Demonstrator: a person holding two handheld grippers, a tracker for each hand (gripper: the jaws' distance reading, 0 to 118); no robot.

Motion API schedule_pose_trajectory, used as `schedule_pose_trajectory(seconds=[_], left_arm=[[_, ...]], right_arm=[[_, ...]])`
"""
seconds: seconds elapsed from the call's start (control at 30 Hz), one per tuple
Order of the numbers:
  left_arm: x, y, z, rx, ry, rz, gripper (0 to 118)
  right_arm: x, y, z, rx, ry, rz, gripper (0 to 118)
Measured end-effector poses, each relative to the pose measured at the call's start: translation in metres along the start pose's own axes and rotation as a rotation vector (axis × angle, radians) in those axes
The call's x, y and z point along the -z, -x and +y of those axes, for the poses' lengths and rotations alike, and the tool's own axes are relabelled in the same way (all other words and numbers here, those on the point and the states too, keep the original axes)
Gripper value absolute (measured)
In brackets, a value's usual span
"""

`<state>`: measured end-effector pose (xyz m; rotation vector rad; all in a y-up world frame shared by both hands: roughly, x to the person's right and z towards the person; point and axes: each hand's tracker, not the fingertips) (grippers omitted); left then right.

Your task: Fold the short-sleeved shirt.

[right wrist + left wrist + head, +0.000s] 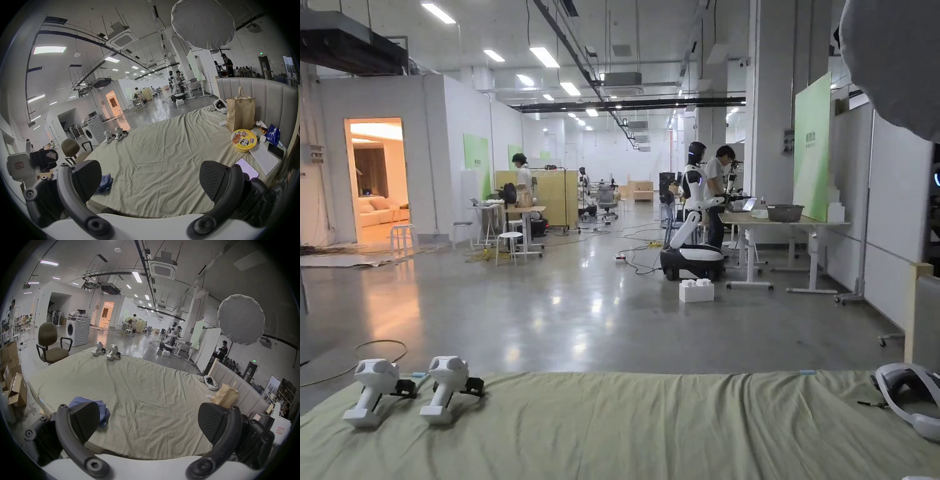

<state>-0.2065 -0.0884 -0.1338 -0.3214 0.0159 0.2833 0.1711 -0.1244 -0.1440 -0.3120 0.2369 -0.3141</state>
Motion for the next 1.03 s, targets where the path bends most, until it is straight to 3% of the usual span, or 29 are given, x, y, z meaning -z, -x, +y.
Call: schedule_pose_trajectory(seconds=[0.13, 0.27, 0.4, 0.5, 0.8, 1.03], left_arm=[[-0.002, 0.009, -0.004, -0.024, 0.003, -0.102, 118], [-0.015, 0.013, -0.008, -0.017, -0.113, -0.172, 118], [-0.028, 0.002, -0.009, 0.192, -0.243, -0.078, 118], [-0.036, 0.000, -0.011, 0.204, -0.268, -0.039, 118], [-0.051, 0.011, -0.003, 0.086, -0.350, -0.039, 118], [-0.056, 0.010, 0.000, 0.129, -0.369, -0.004, 118]], right_arm=[[-0.001, 0.005, 0.001, -0.036, -0.032, -0.008, 118], [-0.004, 0.013, 0.000, -0.086, -0.074, 0.021, 118], [-0.012, 0.025, -0.004, -0.190, -0.170, -0.051, 118], [-0.013, 0.033, -0.007, -0.261, -0.180, -0.114, 118], [-0.023, 0.039, -0.011, -0.285, -0.253, -0.039, 118], [-0.018, 0.042, -0.008, -0.284, -0.245, -0.036, 118]])
